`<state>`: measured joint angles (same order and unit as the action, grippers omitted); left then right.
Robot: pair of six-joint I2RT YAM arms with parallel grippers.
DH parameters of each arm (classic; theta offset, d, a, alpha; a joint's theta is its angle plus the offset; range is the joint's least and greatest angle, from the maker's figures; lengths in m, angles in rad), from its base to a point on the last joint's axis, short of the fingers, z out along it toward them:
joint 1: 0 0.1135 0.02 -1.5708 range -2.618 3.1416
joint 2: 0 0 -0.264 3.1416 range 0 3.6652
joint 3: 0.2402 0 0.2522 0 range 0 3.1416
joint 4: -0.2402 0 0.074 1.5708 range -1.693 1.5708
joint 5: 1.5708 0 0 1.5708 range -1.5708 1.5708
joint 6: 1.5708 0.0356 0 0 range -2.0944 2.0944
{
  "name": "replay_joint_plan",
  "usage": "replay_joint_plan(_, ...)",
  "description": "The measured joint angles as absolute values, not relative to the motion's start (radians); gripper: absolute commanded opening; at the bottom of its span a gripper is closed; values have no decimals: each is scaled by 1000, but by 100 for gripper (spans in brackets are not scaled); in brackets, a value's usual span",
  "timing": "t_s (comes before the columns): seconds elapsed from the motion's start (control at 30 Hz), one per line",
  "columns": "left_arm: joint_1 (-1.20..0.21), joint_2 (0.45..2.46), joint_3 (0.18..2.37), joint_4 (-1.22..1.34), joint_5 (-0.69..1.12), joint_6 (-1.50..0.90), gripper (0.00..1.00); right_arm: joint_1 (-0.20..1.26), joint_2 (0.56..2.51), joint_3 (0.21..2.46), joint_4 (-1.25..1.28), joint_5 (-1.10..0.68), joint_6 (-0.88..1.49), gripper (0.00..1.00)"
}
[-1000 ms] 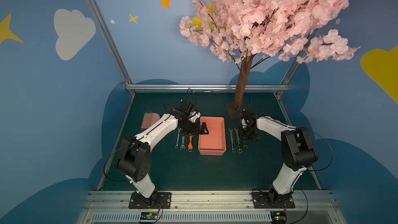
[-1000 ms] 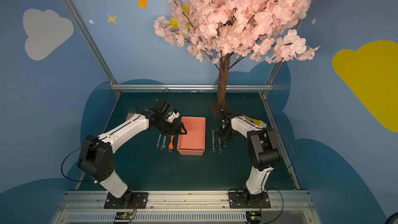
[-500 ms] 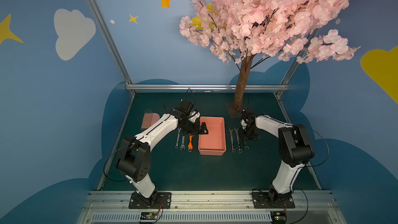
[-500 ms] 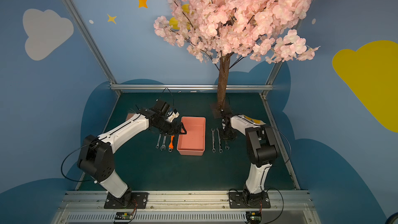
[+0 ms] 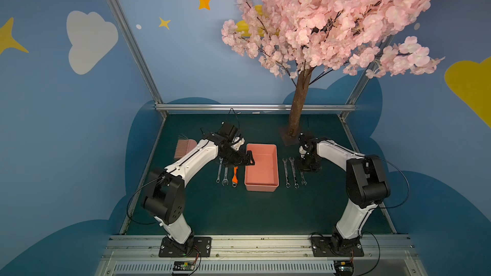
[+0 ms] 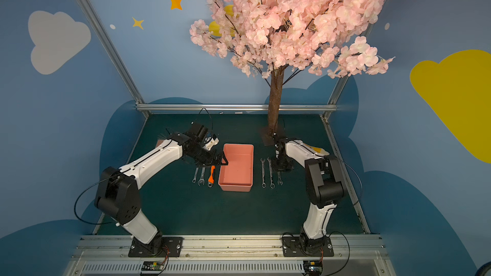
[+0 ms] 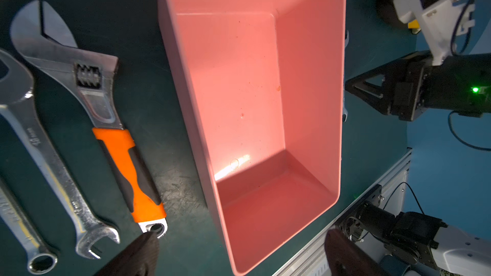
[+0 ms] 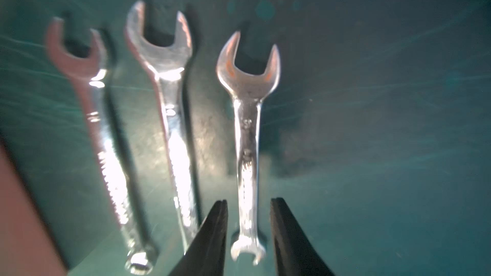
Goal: Take out the wrench from the storage box
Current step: Reset both arms
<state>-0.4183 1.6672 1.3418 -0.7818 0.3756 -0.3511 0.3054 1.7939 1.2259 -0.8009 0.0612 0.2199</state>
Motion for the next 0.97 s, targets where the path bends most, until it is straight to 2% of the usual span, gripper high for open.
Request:
replay_joint_plan(0.13, -340, 1597, 1317, -759, 304, -335, 100, 297, 1649, 1214, -780, 97, 212, 40)
replay_joint_plan(0.3, -224, 1459, 1156, -617, 48, -332, 100, 241, 1417, 1040, -590, 150, 181, 61)
replay_joint_plan(0.47, -113, 1370, 911, -319, -195, -315, 100, 128, 1266, 789, -286, 200, 141, 79)
replay_joint_plan(0.63, -59, 1426, 732, -10, -317, -248, 100, 57, 1257, 658, -70, 241, 143, 83)
replay_joint_plan(0.83, -28, 1446, 675, 169, -333, -163, 100, 55, 1296, 571, 86, 262, 180, 86)
replay_joint_plan(0.97, -11, 1446, 675, 237, -332, -137, 100, 60, 1311, 556, 102, 266, 177, 89)
